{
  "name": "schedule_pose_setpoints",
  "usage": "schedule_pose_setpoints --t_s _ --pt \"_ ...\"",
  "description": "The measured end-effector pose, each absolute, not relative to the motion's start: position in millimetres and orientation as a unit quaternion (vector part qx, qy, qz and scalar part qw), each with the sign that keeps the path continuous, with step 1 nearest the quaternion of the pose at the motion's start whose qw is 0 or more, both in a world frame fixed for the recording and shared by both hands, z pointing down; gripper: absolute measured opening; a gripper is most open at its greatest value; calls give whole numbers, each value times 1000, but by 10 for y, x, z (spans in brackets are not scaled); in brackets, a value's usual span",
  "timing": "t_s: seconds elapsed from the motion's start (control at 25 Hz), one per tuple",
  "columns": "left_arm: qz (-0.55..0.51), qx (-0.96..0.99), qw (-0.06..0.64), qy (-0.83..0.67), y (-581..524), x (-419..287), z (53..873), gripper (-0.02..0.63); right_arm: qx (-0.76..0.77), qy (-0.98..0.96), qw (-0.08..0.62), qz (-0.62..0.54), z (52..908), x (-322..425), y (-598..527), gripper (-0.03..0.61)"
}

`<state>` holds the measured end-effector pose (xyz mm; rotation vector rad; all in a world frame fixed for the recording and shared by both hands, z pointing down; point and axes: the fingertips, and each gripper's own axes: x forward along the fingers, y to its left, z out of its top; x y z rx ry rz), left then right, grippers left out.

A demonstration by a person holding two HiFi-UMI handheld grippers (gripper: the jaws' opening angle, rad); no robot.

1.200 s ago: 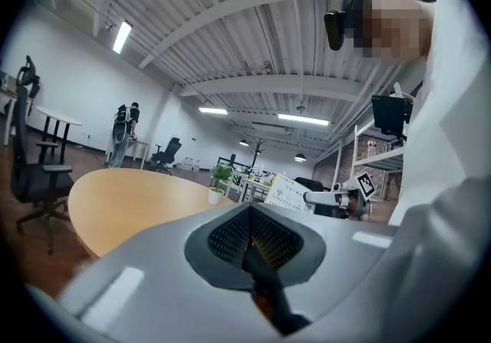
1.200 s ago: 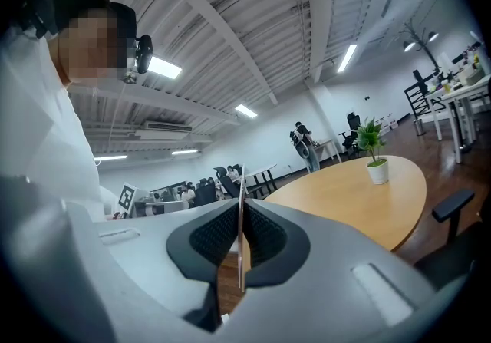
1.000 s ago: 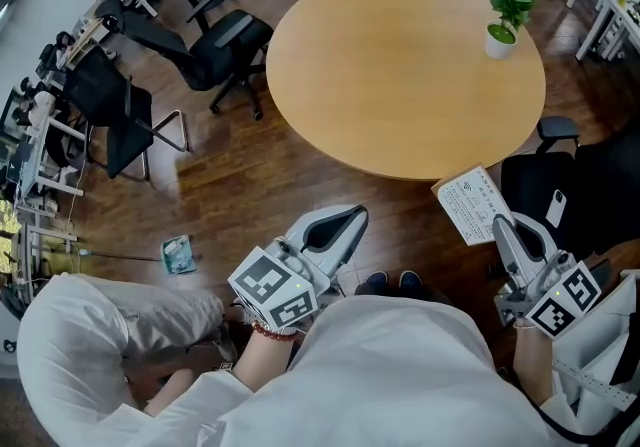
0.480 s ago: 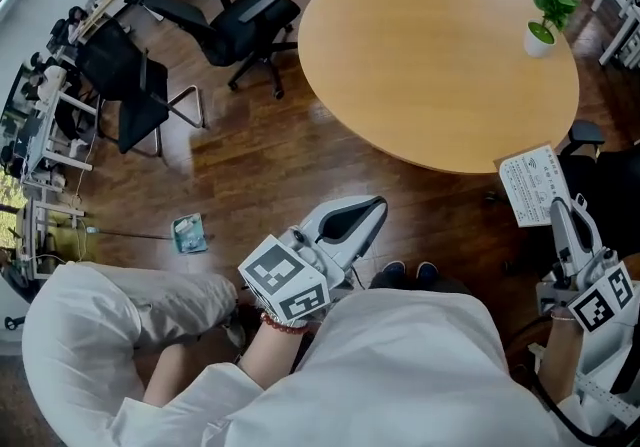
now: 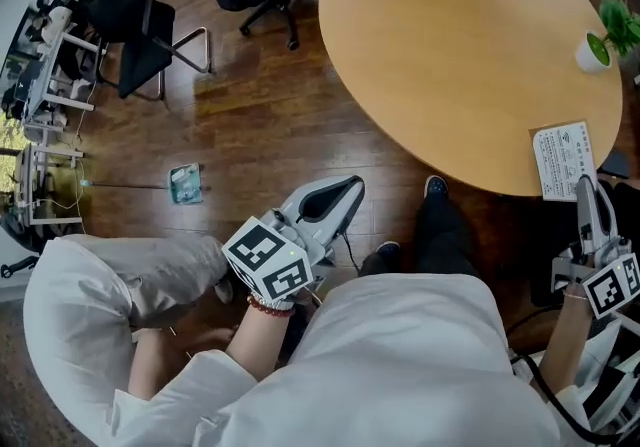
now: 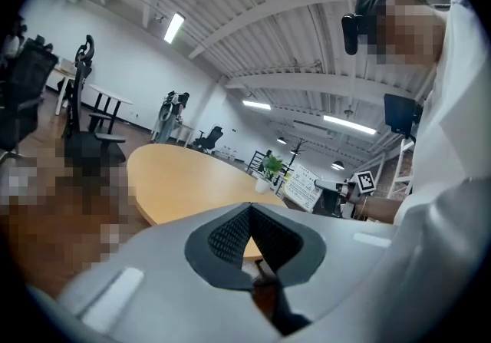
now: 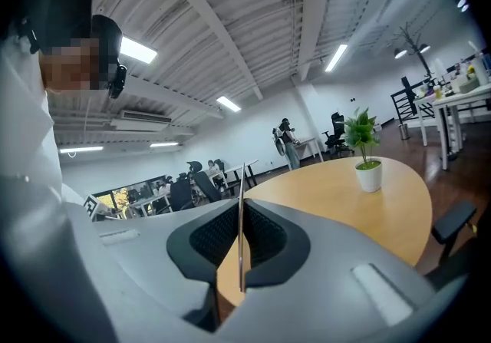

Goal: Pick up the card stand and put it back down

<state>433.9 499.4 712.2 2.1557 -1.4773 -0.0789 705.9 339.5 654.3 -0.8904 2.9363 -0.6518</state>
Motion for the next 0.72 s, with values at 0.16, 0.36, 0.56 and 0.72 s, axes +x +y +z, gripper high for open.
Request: schedule_pose_setpoints --t_s 0.16,0.36,0.56,0.72 --pt "-49 772 249 -583 4365 4236 7004 0 -281 937 -40 -204 6902 6908 2406 18" --pt "-43 749 227 -621 3929 4322 6654 0 -220 948 -111 -201 7356 6564 1545 18" --pt "7 711 230 -664 3937 4179 6898 0 -200 947 -156 -194 8044 6115 605 20" --pt "87 642 281 -708 3830 3829 7097 0 -147 958 -171 -176 8420 5586 -8 20"
